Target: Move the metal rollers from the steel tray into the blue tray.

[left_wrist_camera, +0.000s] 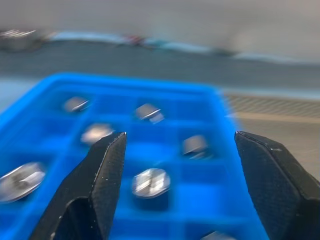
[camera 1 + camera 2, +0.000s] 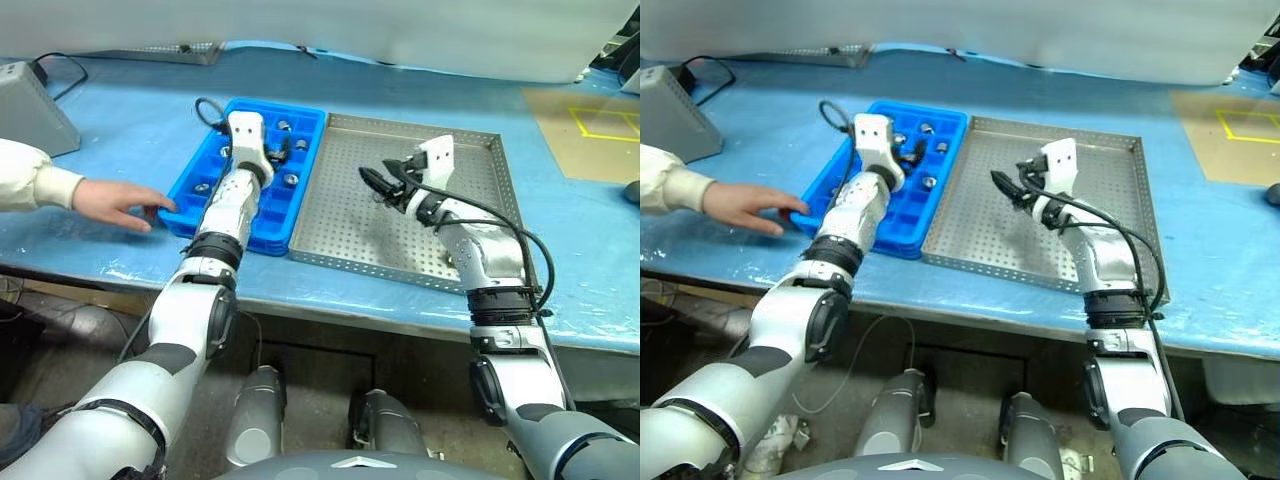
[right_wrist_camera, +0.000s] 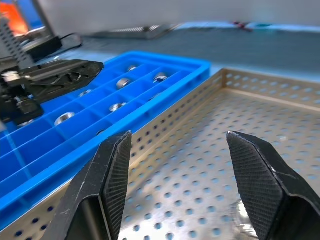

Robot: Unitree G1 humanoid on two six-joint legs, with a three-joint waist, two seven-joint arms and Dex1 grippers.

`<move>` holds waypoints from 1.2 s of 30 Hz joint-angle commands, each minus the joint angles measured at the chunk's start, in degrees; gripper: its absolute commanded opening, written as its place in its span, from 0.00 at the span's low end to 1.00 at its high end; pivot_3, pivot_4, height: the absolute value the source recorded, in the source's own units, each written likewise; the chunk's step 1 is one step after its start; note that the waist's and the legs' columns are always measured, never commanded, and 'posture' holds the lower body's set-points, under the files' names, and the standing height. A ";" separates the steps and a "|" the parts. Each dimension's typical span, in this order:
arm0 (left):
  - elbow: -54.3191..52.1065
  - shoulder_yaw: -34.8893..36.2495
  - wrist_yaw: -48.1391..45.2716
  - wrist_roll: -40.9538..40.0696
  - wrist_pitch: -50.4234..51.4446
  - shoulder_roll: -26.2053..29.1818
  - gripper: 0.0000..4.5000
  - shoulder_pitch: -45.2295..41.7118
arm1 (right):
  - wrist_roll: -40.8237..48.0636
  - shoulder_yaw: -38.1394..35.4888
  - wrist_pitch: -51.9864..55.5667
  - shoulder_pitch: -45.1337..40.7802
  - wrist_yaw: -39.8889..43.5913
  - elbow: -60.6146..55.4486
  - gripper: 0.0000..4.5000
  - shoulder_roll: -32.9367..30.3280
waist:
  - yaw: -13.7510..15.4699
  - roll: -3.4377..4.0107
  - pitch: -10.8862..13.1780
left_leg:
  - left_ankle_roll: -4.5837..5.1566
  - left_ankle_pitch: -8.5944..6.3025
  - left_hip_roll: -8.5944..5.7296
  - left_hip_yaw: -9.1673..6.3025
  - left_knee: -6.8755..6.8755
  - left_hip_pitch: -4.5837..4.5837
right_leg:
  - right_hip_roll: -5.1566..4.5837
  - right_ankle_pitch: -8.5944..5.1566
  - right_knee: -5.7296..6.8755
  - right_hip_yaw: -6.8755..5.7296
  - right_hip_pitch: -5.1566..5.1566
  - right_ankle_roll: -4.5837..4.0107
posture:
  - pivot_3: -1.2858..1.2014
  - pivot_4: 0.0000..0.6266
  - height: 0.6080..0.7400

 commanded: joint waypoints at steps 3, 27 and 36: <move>9.51 -2.86 -9.86 1.68 -0.73 -5.33 0.81 -5.19 | 2.02 -5.19 4.32 6.60 -5.65 -12.95 0.70 -1.63 | -1.73 0.00 -0.01 | 0.20 -0.12 -0.03 0.06 -0.04 0.23 | -0.01 0.02 -0.30 0.08 0.30 0.03 | 0.39 0.24 1.00; 18.10 -3.07 14.26 13.19 2.91 -10.22 0.81 -5.78 | 4.64 -8.28 13.93 25.54 -21.57 -39.19 0.70 4.52 | -11.97 0.06 -0.03 | 0.88 -0.32 -0.12 0.26 -0.11 0.08 | 0.09 0.07 -0.95 0.36 0.23 0.14 | 0.24 0.24 1.00; 18.40 -1.33 15.24 14.12 4.99 -11.23 0.81 -5.68 | 5.08 -9.27 13.56 28.07 -23.57 -41.40 0.70 5.25 | -14.41 0.07 -0.03 | 1.13 -0.46 -0.17 0.39 -0.08 -0.04 | 0.06 0.10 -1.22 0.37 0.25 0.16 | 0.22 0.24 1.00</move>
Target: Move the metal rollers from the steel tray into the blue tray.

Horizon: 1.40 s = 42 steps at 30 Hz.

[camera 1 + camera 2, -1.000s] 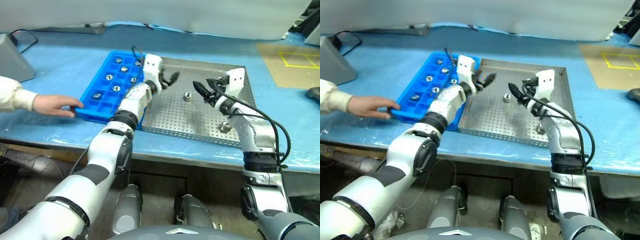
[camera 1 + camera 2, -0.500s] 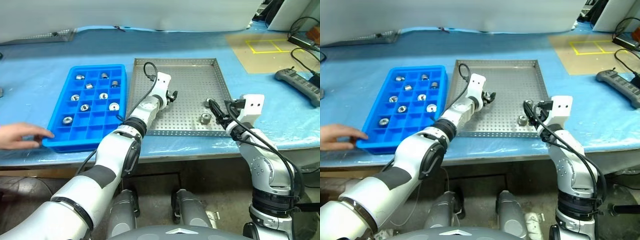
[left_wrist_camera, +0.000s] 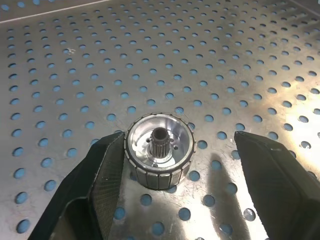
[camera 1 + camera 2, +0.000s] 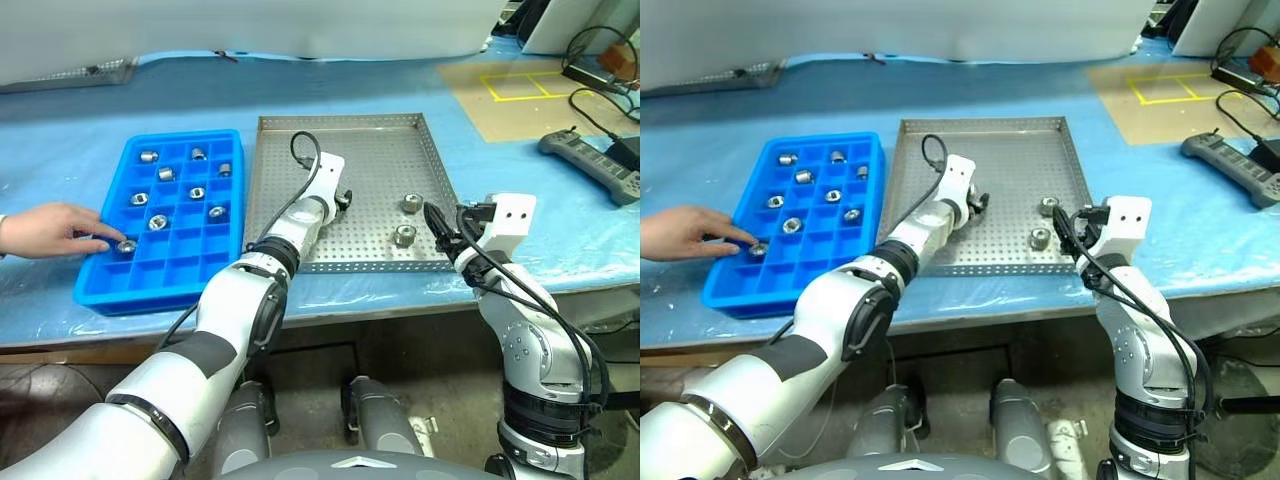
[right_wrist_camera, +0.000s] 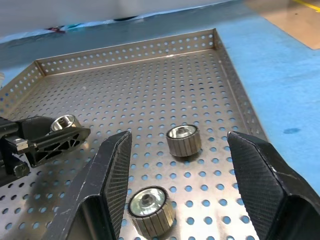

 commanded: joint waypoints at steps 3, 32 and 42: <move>-0.39 1.69 1.83 0.70 0.89 -0.42 0.81 -0.60 | 1.27 -1.99 -0.83 2.68 -0.97 -4.58 0.70 0.61 | -1.25 0.00 0.00 | 0.05 -0.04 0.00 0.00 0.04 0.01 | 0.00 0.00 -0.06 -0.01 0.06 0.00 | 0.22 0.24 1.00; -10.65 2.89 -1.31 -2.67 -13.82 5.51 0.38 4.11 | -3.13 12.53 -16.36 -27.08 15.76 37.62 0.70 4.28 | -0.09 -0.01 0.04 | 0.30 -0.16 -0.03 -0.29 0.27 -0.28 | -0.11 0.08 0.10 -0.34 0.01 0.11 | 0.48 0.24 1.00; -59.94 1.85 -14.44 -12.34 8.74 14.13 0.38 28.09 | -5.50 15.09 -25.24 -36.71 23.85 55.88 0.70 8.47 | 12.46 0.04 0.08 | -0.07 0.05 0.19 -0.23 0.29 -0.39 | -0.25 -0.10 0.91 -0.61 -0.32 -0.21 | 0.58 0.24 1.00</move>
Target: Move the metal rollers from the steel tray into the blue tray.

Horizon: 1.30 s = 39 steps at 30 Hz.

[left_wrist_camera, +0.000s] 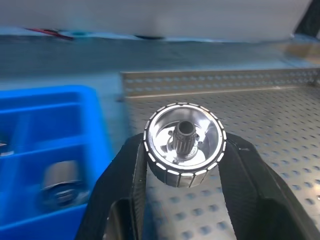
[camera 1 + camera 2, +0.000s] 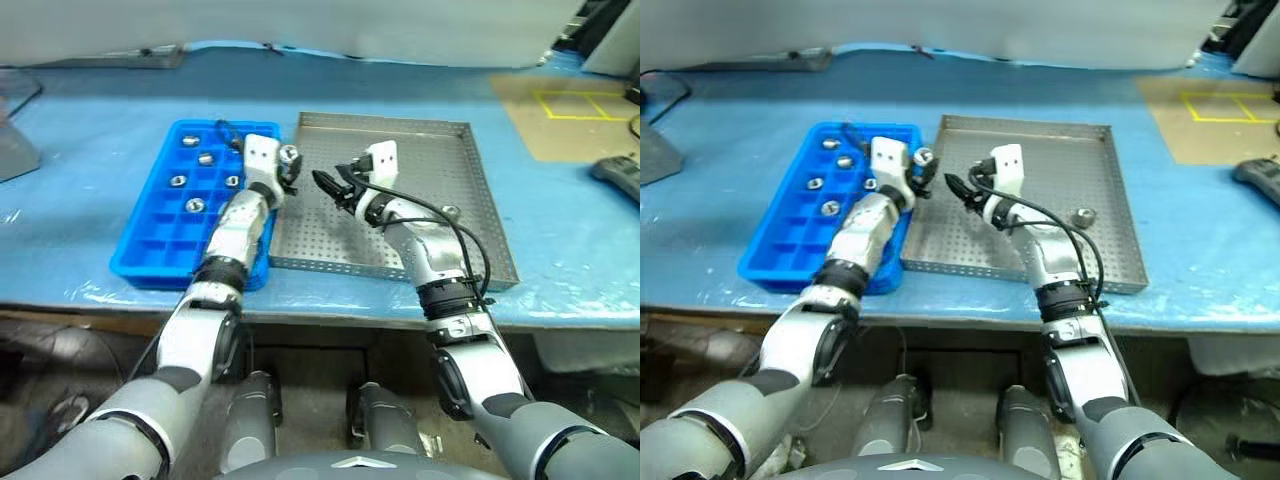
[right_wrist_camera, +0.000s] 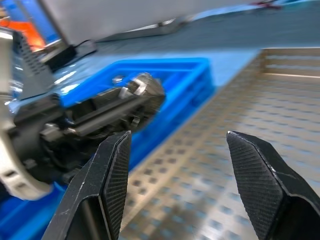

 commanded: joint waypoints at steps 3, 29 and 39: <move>-30.24 0.68 2.51 -4.00 15.15 3.67 0.38 10.56 | -1.34 0.90 -5.01 -4.22 4.13 6.71 0.70 1.97 | 2.19 0.02 0.01 | -0.31 -0.06 -0.02 0.00 -0.02 0.00 | -0.04 0.00 -0.02 -0.01 0.02 0.00 | 0.61 0.24 1.00; -42.92 3.34 23.18 3.54 28.24 4.06 0.55 23.97 | -4.56 0.15 -7.95 -5.34 7.20 12.02 0.70 2.84 | 4.22 0.02 0.01 | -1.58 0.76 0.11 -0.21 -1.33 0.53 | 0.27 0.00 -0.18 -0.10 -0.04 0.03 | 0.62 0.24 1.00; -39.68 0.77 16.26 -1.64 23.32 2.83 0.81 19.07 | -4.50 -0.81 -6.37 -2.73 5.10 7.64 0.70 0.78 | 4.20 0.02 0.01 | -1.58 0.77 0.12 -0.21 -1.26 0.53 | 0.28 0.01 -0.15 -0.09 -0.03 0.03 | 0.58 0.24 1.00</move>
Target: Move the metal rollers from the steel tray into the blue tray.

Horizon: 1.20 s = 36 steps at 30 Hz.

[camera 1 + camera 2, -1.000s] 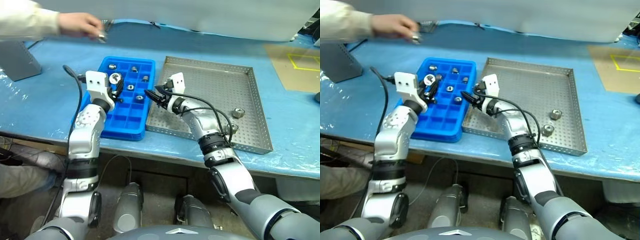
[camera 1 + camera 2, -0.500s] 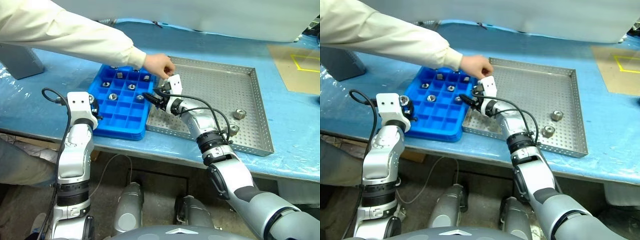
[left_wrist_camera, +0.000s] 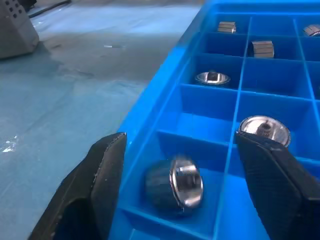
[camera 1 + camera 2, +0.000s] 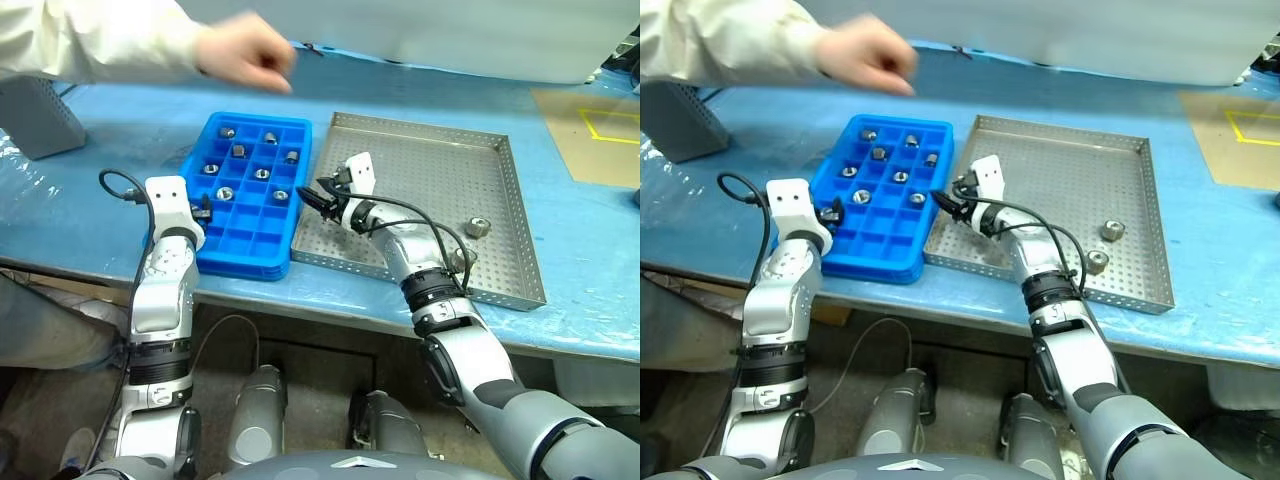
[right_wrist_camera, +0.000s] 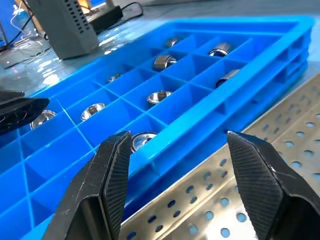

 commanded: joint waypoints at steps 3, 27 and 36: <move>0.65 -6.96 -15.72 -7.11 -7.67 -0.57 0.81 -4.97 | 1.03 -2.13 0.79 0.78 -2.62 -5.86 0.70 -0.70 | 0.18 0.00 0.00 | -0.01 0.01 -0.01 0.01 0.02 -0.01 | -0.02 0.00 0.01 -0.01 0.02 0.00 | 0.56 0.24 1.00; 82.82 -9.36 0.97 5.80 -34.55 -10.11 0.81 -49.93 | 1.28 -6.39 14.83 19.67 -17.78 -40.00 0.70 -5.33 | -8.94 -0.03 -0.02 | 0.78 -0.15 -0.11 0.24 0.40 0.01 | -0.02 0.21 -0.03 0.36 0.03 0.29 | 0.34 0.24 1.00; 83.46 -5.28 4.69 7.00 -32.50 -9.28 0.81 -50.38 | 0.47 -8.68 20.86 29.19 -24.49 -54.33 0.70 -6.28 | -11.32 -0.02 -0.02 | 1.07 -0.24 -0.10 0.40 0.83 0.05 | -0.03 0.21 -0.10 0.54 0.23 0.26 | 0.24 0.24 1.00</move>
